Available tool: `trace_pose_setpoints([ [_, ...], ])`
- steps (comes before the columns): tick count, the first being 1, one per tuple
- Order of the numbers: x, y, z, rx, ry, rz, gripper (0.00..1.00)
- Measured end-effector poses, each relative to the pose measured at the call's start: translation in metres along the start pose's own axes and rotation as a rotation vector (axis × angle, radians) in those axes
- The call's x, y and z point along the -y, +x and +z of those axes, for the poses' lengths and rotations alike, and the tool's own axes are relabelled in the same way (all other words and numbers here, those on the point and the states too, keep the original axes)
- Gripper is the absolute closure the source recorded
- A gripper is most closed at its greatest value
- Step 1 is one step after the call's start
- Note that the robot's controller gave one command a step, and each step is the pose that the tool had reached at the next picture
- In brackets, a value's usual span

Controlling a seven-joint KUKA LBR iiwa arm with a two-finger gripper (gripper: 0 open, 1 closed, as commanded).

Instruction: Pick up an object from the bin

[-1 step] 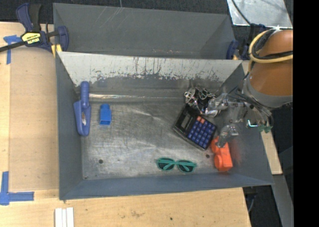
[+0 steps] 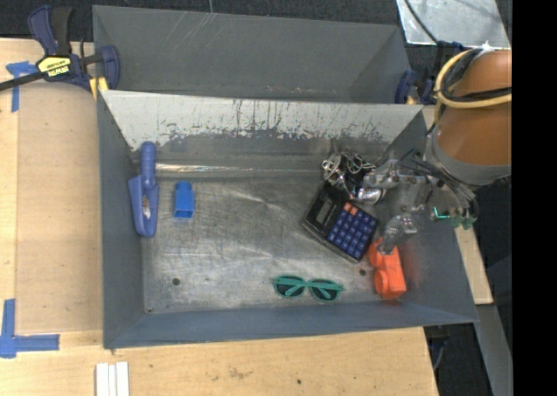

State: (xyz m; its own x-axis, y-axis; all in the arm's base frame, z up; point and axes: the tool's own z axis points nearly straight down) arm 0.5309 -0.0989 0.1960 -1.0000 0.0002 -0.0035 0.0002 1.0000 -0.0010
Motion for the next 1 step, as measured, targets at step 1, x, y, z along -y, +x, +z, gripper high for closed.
trace_pose_setpoints([
  [1,0.0028,-0.0077,0.0199,0.006,0.001,-0.102,0.00],
])
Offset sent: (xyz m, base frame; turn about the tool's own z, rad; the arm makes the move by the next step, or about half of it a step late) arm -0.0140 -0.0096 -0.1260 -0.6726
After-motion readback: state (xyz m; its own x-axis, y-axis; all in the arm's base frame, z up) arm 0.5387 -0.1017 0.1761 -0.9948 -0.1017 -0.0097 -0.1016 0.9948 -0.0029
